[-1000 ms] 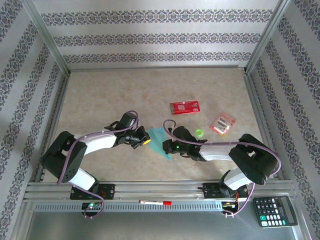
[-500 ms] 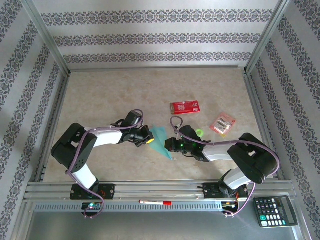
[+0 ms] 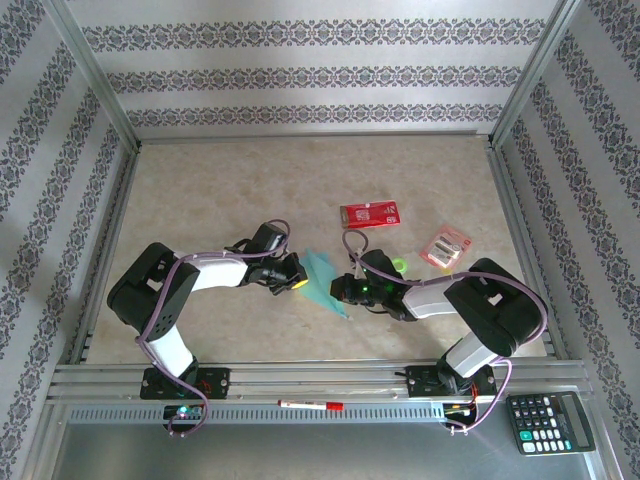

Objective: Fold a paper plane with a square sheet of paper (pick it up from the middle)
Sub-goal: Fourth fold the wing at the center of the table.

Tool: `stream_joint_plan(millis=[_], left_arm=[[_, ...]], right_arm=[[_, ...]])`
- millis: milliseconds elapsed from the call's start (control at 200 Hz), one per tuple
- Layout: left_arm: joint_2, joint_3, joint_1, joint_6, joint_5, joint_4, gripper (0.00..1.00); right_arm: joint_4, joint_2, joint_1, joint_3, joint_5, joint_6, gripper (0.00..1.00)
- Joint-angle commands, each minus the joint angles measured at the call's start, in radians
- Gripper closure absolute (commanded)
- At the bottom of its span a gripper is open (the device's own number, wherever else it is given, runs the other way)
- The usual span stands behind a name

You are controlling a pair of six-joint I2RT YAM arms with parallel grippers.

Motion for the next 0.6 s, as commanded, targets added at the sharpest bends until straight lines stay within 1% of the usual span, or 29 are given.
stream_joint_plan(millis=[0,390,595], left_arm=[[0.012,0.023,-0.009,0.047,-0.014,-0.042,1.00],[0.021,0.041,-0.009,0.083,-0.026,-0.075,1.00],[0.051,0.062,-0.009,0.112,-0.022,-0.089,1.00]], right_arm=[[0.024,0.018,-0.019,-0.006,-0.030,0.008,1.00],[0.062,0.065,-0.057,-0.007,-0.090,0.030,1.00],[0.034,0.063,-0.060,0.013,-0.120,0.023,1.00]])
